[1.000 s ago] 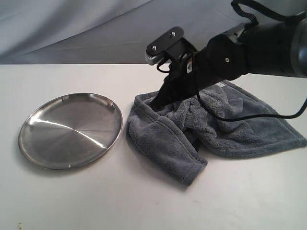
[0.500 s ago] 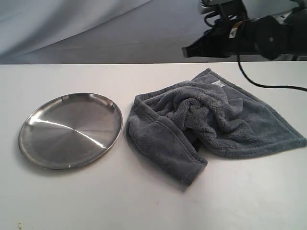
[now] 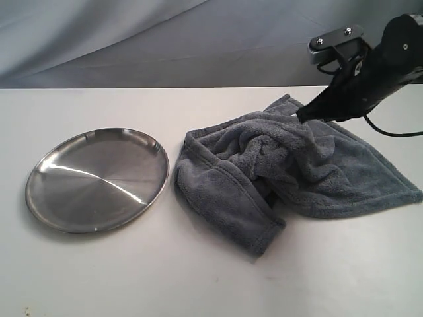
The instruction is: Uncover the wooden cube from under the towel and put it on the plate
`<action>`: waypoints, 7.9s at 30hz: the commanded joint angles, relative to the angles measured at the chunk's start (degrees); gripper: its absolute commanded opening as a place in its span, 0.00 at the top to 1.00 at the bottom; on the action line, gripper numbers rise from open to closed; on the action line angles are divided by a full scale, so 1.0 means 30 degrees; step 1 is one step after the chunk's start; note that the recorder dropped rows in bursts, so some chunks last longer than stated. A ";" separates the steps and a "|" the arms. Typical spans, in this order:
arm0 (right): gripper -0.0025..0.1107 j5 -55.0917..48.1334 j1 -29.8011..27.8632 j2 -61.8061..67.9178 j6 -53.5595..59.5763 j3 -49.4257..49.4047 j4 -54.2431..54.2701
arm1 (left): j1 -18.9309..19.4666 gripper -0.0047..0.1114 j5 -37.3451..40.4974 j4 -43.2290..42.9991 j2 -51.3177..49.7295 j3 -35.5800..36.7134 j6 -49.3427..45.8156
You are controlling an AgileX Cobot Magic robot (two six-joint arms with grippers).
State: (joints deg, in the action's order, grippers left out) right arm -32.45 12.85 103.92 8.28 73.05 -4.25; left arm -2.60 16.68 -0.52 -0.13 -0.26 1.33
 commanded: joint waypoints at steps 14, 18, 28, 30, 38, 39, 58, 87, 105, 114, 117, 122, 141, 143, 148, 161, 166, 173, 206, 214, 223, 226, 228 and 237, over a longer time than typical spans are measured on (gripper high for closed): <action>0.98 0.1059 0.3729 -0.0049 1.2821 0.0122 1.3251 | -0.0098 0.96 -0.0131 0.0049 0.0045 0.0086 0.0019; 0.98 0.5309 0.3770 -0.0049 1.2721 0.0122 1.4572 | -0.0098 0.96 -0.0131 0.0049 0.0045 0.0086 0.0019; 0.98 1.0975 0.3525 -0.0049 1.1850 0.0122 1.4572 | -0.0098 0.96 -0.0131 0.0049 0.0045 0.0086 0.0019; 0.98 1.1663 0.3208 -0.0049 1.0600 -0.0004 1.4572 | -0.0098 0.96 -0.0131 0.0049 0.0045 0.0086 0.0019; 0.98 1.2102 0.0949 -0.0049 0.7047 -0.1657 1.2262 | -0.0098 0.96 -0.0131 0.0049 0.0045 0.0086 0.0019; 0.98 1.1859 0.0750 -0.0049 0.6850 -0.1874 1.1790 | -0.0098 0.96 -0.0131 0.0049 0.0045 0.0086 0.0019; 0.98 0.5117 0.0697 -0.0049 0.5818 -0.2879 0.6970 | -0.0098 0.96 -0.0131 0.0049 0.0045 0.0086 0.0019; 0.05 0.4125 0.0697 -0.0113 1.6399 -0.2842 1.0695 | -0.0098 0.96 -0.0131 0.0049 0.0045 0.0086 0.0019; 0.05 0.8591 0.4195 0.1009 1.6633 -0.2842 1.1702 | -0.0098 0.96 -0.0131 0.0049 0.0045 0.0086 0.0019; 0.05 0.9962 0.4445 0.2549 1.6600 -0.2842 1.2507 | -0.0098 0.96 -0.0131 0.0049 0.0045 0.0086 0.0019; 0.05 1.0067 0.4613 0.2782 1.6600 -0.2842 1.2507 | -0.0098 0.96 -0.0131 0.0049 0.0045 0.0086 0.0019; 0.13 1.0067 0.4613 0.2824 1.6600 -0.2842 1.2507 | -0.0098 0.96 -0.0131 0.0049 0.0045 0.0086 0.0019; 0.98 0.9497 0.4613 0.2367 1.6600 -0.2842 1.4482 | -0.0098 0.96 -0.0131 0.0049 0.0045 0.0086 0.0019; 0.98 0.9181 0.4613 0.1867 1.6600 -0.2842 1.4482 | -0.0098 0.96 -0.0131 0.0049 0.0045 0.0086 0.0019; 0.98 0.8059 0.4613 -0.0105 1.6600 -0.2842 1.4482 | -0.0098 0.96 -0.0131 0.0049 0.0045 0.0086 0.0019; 0.98 0.6129 0.4613 -0.4673 1.6600 -0.2842 1.6178 | -0.0098 0.96 -0.0131 0.0049 0.0045 0.0086 0.0019; 0.98 0.5474 0.4613 -0.6039 1.6600 -0.2842 1.6271 | -0.0098 0.96 -0.0131 0.0049 0.0045 0.0086 0.0019; 0.98 0.4863 0.4613 -0.7721 1.6600 -0.2842 1.6926 | -0.0098 0.96 -0.0131 0.0049 0.0045 0.0086 0.0019; 0.98 -0.3506 0.4613 -1.1839 1.6104 -0.6716 1.4194 | -0.0098 0.96 -0.0131 0.0049 0.0045 0.0086 0.0019; 0.98 -0.0794 0.4641 -1.1839 1.6183 -0.8627 1.5004 | -0.0098 0.96 -0.0131 0.0049 0.0045 0.0086 0.0019; 0.98 -0.0795 0.4692 -0.7524 1.7976 -0.8981 1.8343 | -0.0098 0.96 -0.0131 0.0049 0.0045 0.0086 0.0019; 0.98 -0.1994 0.4692 -0.5472 2.0396 -0.8981 1.9619 | -0.0098 0.96 -0.0131 0.0049 0.0045 0.0086 0.0019; 0.98 -0.2244 0.4841 -0.4059 2.1122 -0.8981 1.9848 | -0.0098 0.96 -0.0131 0.0049 0.0045 0.0086 0.0019; 0.33 0.4986 0.9281 0.0169 2.2341 -0.8981 1.9807 | -0.0098 0.96 -0.0131 0.0049 0.0045 0.0086 0.0019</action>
State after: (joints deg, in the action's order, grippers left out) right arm -21.63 39.21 103.24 74.58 46.40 54.54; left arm -2.60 16.68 -0.52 -0.13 -0.26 1.33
